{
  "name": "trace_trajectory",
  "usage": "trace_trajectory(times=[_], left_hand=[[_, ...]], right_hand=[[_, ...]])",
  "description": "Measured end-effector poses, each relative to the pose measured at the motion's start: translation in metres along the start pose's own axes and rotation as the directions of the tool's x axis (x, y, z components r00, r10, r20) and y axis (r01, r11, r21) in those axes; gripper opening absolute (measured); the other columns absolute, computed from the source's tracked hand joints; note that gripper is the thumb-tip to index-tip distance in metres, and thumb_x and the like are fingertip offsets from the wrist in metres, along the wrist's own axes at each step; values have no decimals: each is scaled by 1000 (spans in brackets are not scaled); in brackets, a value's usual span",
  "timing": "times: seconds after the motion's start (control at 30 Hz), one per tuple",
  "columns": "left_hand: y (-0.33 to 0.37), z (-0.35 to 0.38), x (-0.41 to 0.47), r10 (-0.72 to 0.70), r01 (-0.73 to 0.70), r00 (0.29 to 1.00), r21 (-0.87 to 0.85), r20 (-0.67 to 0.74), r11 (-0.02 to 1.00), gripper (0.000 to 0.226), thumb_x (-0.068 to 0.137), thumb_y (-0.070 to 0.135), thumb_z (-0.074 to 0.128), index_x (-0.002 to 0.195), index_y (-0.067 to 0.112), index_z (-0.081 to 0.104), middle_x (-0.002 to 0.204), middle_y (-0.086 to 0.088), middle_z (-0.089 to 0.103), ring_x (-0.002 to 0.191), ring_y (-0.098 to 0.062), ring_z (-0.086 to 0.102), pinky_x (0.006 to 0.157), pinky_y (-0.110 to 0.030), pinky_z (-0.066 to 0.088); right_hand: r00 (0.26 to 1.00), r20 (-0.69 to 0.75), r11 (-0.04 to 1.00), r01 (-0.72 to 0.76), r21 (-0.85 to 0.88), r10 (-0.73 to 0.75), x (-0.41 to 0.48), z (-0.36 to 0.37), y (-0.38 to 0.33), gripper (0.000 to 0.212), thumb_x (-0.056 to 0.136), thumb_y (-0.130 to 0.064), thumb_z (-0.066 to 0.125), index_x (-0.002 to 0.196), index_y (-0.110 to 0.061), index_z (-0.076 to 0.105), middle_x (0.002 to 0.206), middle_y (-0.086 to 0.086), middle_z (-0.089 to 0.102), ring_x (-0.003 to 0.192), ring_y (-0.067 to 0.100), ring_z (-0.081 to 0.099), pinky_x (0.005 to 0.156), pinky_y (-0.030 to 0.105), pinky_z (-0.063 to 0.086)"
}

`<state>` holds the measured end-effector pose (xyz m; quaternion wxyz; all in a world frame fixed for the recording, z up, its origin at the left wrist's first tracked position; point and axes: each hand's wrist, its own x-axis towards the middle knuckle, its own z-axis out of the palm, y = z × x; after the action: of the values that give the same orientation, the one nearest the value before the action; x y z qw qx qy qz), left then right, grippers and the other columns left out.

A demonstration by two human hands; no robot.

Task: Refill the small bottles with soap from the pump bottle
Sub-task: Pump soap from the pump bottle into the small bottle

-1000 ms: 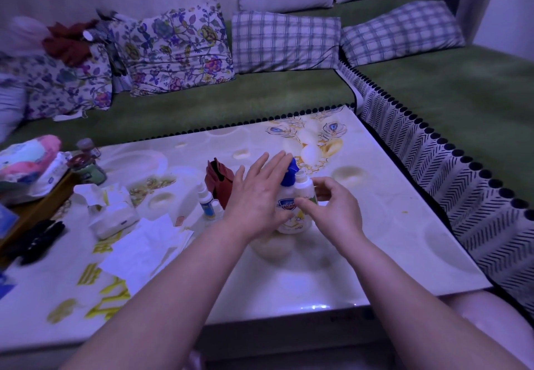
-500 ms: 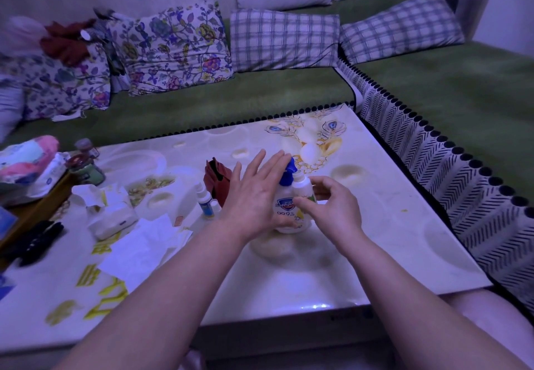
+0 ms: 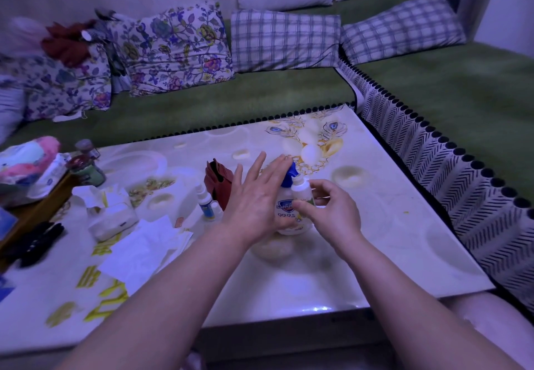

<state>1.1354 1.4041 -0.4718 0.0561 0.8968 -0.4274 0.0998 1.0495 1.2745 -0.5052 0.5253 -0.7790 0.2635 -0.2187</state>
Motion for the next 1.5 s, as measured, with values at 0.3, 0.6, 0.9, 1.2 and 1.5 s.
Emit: trace_trajectory(times=[0.3, 0.6, 0.9, 1.2, 1.5], left_hand=[[0, -1, 1, 7, -6, 1000, 20, -1, 1000, 107, 71, 63, 65, 150, 32, 0, 158, 15, 1, 146, -16, -13, 116, -52, -1], [4, -3, 1, -16, 17, 1000, -65, 16, 998, 114, 69, 66, 66, 150, 31, -7, 158, 15, -4, 145, -11, -16, 116, -53, 0], [2, -9, 2, 6, -5, 1000, -51, 22, 999, 114, 70, 63, 67, 150, 29, -7, 159, 14, -3, 145, -11, -14, 116, -53, 1], [-5, -20, 7, 0, 11, 994, -102, 107, 995, 84, 87, 51, 57, 151, 30, 6, 158, 14, 9, 146, -10, -1, 115, -57, 2], [0, -27, 34, -70, 81, 996, -308, 45, 948, 44, 96, 11, 47, 140, 19, 43, 135, -3, 49, 122, -21, 47, 95, -30, 37]], right_hand=[[1000, 5, 1000, -12, 14, 12, 1, 0, 1, 35, 67, -30, 81, 98, -33, 65, 89, -13, 66, 81, 4, 61, 78, 29, 51], [1000, 3, 999, 4, 49, -4, 2, 0, 1, 35, 67, -27, 81, 98, -34, 67, 89, -11, 67, 82, 4, 61, 81, 32, 53], [1000, 7, 998, 3, 60, -3, 1, 0, -1, 37, 68, -27, 81, 102, -31, 67, 90, -11, 67, 81, 0, 59, 78, 26, 51], [1000, 0, 997, 15, 73, -15, 1, 0, 0, 37, 67, -26, 81, 102, -30, 68, 93, -9, 67, 81, -1, 59, 79, 26, 51], [1000, 6, 999, 10, 46, -11, 2, 0, 1, 36, 69, -28, 79, 103, -30, 66, 99, -8, 67, 85, 5, 59, 80, 30, 51]])
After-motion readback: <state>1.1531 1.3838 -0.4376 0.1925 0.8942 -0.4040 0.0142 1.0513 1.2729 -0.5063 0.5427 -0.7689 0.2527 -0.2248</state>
